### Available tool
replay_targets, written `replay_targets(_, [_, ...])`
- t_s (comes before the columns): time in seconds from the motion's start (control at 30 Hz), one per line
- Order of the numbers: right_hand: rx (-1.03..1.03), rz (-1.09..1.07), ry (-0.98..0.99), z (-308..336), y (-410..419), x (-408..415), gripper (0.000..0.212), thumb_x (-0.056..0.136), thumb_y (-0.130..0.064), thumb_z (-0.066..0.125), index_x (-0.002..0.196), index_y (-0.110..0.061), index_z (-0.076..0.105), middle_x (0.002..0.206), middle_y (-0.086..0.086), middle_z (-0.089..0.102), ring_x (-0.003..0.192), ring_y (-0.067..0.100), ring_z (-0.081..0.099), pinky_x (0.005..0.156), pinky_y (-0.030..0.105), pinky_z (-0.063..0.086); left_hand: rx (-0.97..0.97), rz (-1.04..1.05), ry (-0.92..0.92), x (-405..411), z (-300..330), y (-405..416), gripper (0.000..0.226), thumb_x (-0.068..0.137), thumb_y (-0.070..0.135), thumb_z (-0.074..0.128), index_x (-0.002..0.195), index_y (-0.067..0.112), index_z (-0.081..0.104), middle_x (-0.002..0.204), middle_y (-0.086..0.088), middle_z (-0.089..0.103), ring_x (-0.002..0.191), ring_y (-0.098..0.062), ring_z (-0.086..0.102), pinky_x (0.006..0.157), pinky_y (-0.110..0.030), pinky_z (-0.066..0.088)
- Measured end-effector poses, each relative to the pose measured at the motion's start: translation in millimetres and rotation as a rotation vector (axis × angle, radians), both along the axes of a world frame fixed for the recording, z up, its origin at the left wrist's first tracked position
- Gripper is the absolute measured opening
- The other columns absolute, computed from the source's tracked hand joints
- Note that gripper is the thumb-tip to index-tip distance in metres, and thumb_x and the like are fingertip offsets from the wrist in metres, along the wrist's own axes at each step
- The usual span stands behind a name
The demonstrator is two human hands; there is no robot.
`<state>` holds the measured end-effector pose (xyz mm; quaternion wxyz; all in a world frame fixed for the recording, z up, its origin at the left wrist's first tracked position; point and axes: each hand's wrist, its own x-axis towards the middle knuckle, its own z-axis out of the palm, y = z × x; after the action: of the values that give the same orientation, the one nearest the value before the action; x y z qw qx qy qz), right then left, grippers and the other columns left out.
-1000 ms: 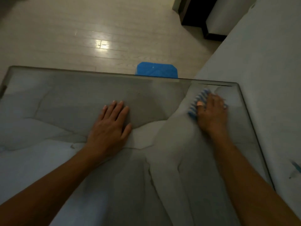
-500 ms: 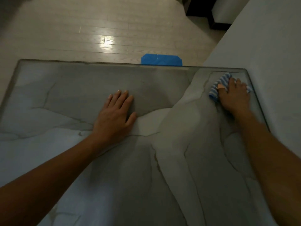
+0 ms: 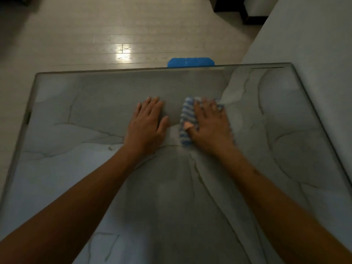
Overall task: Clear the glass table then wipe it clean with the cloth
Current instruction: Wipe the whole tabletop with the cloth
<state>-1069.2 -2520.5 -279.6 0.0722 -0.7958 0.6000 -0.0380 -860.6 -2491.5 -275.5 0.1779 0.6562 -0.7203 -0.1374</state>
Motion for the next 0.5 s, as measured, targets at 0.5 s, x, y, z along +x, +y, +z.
replay_targets(0.5, [0.072,-0.383,0.008,8.6,165.9,-166.7,0.077,0.089,-0.056,0.030,0.152,-0.013,0.027,0.157,0.013,0.027,0.146,0.033,0.023,0.118,0.046,0.012,0.019,-0.202,-0.247,-76.8,9.1,68.6,0.064,0.093,0.047,0.032,0.142,0.010,0.048,0.156,-0.018,0.034,0.144,-0.037,0.032,0.117,-0.055,0.023])
